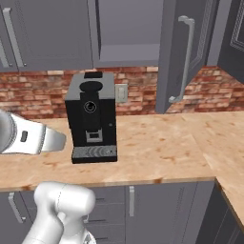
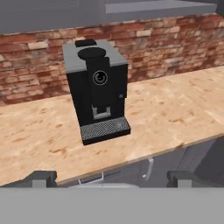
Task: Close all open cabinet doors.
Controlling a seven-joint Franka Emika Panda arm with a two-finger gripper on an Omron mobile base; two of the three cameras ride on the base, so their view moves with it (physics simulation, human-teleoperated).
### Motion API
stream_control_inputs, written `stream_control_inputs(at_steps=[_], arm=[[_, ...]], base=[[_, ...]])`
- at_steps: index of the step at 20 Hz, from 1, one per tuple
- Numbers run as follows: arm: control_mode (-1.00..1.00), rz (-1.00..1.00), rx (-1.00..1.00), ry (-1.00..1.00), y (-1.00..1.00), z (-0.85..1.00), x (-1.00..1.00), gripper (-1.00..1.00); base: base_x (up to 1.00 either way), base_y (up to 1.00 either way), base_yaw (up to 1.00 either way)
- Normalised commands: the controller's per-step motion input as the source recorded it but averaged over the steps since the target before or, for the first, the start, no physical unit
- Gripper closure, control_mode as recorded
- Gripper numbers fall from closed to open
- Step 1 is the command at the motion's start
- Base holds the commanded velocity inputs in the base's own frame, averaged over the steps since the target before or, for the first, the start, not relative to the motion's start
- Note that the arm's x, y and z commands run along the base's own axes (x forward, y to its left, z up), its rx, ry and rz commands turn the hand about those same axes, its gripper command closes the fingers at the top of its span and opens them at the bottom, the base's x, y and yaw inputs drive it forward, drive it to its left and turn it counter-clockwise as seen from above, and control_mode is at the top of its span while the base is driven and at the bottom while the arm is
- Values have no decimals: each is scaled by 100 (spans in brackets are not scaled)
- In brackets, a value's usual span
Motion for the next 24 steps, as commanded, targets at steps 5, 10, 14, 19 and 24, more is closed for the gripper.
stream_control_inputs(at_steps=[5,10,14,19,24], arm=[[-100,0,0,-24,-44,0,-2,-100],[-100,0,0,-26,-40,0,-7,-100],[-100,0,0,-15,-39,5,0,-100],[-100,0,0,-14,-33,1,0,-100],[-100,0,0,-14,-35,7,0,-100]], base=[[0,0,0],[0,0,0],[0,0,0],[0,0,0],[0,0,0]])
